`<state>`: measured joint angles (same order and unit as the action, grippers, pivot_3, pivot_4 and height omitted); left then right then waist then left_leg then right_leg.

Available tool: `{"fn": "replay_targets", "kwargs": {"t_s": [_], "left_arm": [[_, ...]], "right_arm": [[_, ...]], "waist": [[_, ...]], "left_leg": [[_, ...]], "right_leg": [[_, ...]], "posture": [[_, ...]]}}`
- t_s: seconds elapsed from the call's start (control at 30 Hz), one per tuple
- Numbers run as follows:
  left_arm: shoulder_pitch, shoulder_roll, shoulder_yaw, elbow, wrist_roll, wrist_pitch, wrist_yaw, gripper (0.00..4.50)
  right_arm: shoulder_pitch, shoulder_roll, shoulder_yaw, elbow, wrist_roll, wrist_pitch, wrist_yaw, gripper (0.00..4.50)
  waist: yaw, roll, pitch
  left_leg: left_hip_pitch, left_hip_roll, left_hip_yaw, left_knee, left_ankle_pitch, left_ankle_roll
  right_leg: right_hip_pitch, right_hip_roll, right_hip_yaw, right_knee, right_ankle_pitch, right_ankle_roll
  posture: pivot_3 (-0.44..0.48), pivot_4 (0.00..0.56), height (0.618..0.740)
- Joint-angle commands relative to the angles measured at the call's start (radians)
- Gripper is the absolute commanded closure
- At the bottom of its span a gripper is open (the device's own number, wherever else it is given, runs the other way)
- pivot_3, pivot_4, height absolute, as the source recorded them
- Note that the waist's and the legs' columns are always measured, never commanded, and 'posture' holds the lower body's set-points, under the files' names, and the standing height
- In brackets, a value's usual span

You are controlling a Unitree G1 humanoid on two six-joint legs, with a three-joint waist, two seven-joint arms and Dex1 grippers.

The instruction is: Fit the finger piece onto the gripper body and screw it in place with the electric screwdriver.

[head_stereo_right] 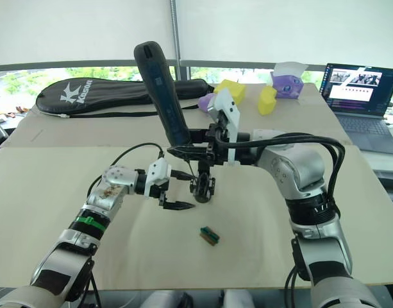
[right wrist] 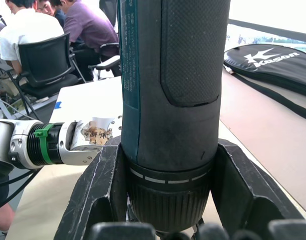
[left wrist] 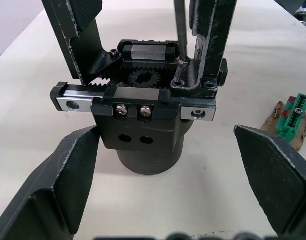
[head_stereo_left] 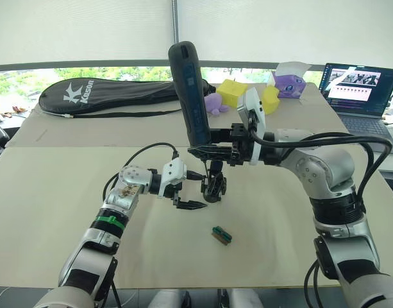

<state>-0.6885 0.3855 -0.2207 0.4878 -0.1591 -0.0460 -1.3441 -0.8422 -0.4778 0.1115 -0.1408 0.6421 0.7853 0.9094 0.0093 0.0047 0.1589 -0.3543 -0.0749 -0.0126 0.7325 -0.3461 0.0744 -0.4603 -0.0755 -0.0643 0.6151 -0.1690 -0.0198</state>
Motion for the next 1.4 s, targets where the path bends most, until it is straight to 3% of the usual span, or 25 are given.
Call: {"fn": "replay_targets", "kwargs": {"t_s": [0.03,1.4], "left_arm": [[-0.020,0.000,0.007,-0.015,-0.004,-0.015,0.003,0.00],[-0.044,-0.018,0.002,0.037,0.011,-0.046,0.015,0.00]], "right_arm": [[-0.016,0.006,-0.045,-0.038,0.019,-0.029,0.006,2.58],[0.028,0.004,-0.040,-0.035,-0.034,-0.078,0.028,2.58]], "waist": [[0.000,0.000,0.000],[0.001,0.000,0.000]], "left_leg": [[0.000,0.000,0.000,0.000,0.000,0.000],[0.000,0.000,0.000,0.000,0.000,0.000]], "right_leg": [[0.000,0.000,0.000,0.000,0.000,0.000],[0.000,0.000,0.000,0.000,0.000,0.000]], "posture": [[0.000,0.150,0.740],[0.000,0.150,0.740]]}}
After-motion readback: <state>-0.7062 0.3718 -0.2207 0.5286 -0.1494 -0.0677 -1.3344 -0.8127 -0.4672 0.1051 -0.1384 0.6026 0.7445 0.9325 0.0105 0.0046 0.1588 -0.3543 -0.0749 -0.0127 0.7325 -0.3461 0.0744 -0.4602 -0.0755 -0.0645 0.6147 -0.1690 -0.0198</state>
